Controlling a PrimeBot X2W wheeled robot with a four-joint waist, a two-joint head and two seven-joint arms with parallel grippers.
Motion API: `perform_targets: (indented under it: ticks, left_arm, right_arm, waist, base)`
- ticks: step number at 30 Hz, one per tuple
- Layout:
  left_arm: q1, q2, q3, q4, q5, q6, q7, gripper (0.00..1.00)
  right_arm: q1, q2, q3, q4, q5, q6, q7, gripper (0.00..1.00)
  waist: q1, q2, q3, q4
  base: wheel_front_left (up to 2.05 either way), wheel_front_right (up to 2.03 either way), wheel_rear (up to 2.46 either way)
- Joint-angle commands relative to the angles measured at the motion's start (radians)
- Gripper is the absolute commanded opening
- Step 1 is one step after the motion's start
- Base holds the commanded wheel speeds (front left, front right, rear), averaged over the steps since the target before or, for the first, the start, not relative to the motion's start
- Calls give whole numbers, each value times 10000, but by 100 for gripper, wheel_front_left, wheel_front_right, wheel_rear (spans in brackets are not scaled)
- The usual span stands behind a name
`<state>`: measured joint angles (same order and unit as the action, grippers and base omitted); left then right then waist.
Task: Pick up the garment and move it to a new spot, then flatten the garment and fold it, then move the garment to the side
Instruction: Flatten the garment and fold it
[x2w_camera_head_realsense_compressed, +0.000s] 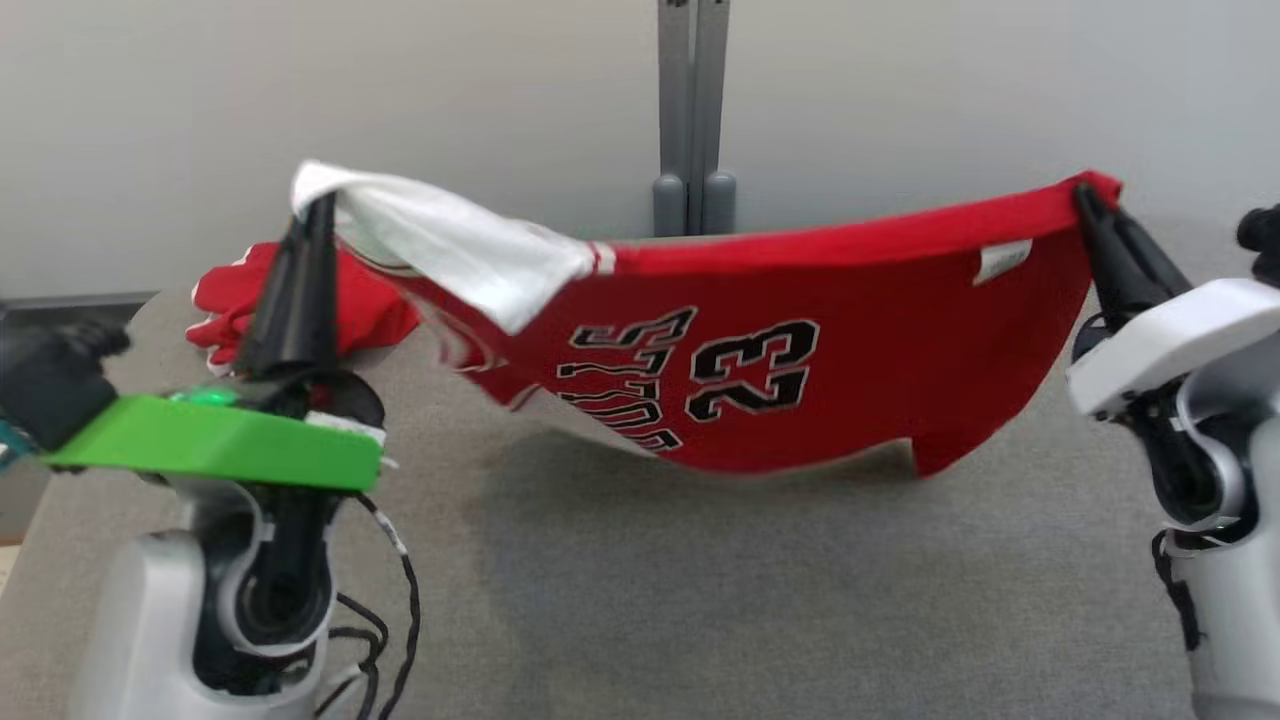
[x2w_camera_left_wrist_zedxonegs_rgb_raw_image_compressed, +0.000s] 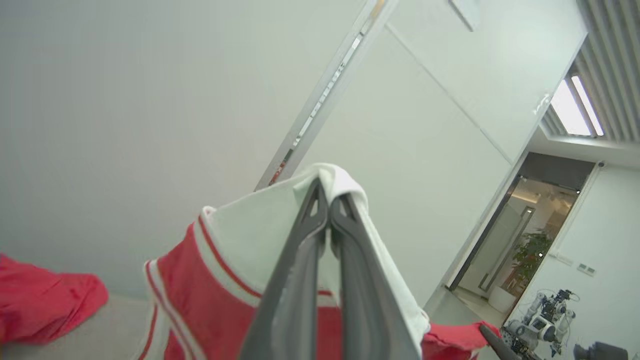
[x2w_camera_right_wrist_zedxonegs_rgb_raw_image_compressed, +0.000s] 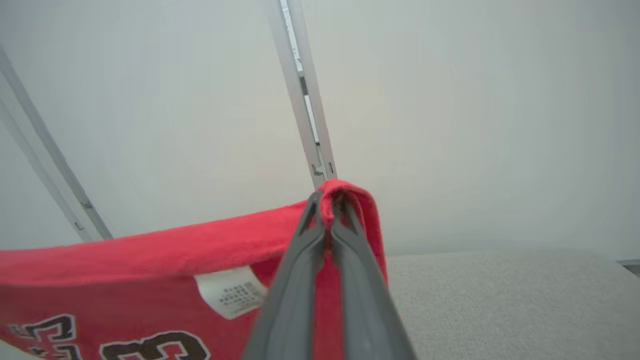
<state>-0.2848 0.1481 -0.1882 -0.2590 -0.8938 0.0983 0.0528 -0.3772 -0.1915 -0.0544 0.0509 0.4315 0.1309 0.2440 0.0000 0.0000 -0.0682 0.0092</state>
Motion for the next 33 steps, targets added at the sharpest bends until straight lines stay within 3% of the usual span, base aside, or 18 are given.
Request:
perform_targets:
  ticks: [1, 9, 13, 17, 24, 28, 33]
  left_arm:
    - [-320, 117, 206, -500, -232, 111, 154, 0]
    - [-1621, 587, 943, -3632, -923, 1110, 1511, 0]
    - [-2099, 931, 887, -4395, -1052, 1560, 2339, 0]
    - [-2202, 1030, 730, -4329, -1105, 1954, 2810, 0]
    - [-2220, 1054, -10, -2698, -763, 1766, 3010, 0]
    - [-3379, 1102, -359, -811, -404, 1357, 2947, 0]
    - [-6299, 949, -307, 2358, 248, 822, 2264, 0]
  right_arm:
    - [266, 31, -230, -791, 153, -4, 214, 0]
    - [1012, 420, -1925, -5339, 468, -5, 1707, 0]
    - [1168, 445, -2401, -6630, 358, -5, 2408, 0]
    - [1474, 520, -2366, -7025, 368, -4, 2998, 0]
    - [1229, 664, -1732, -5773, 311, -2, 2756, 0]
    - [-73, 553, -1023, -3696, 40, -2, 2042, 0]
    - [-3296, 808, -713, -444, -863, -2, 192, 0]
  waist:
    - [0, 0, -345, -397]
    - [0, 0, -371, -816]
    - [0, 0, -199, -1015]
    - [0, 0, 128, -1131]
    - [0, 0, 1471, -1167]
    - [0, 0, 2501, -1209]
    - [0, 0, 3325, -1291]
  base:
    - [0, 0, 0]
    - [0, 0, 0]
    - [0, 0, 0]
    - [0, 0, 0]
    - [0, 0, 0]
    - [0, 0, 0]
    - [0, 0, 0]
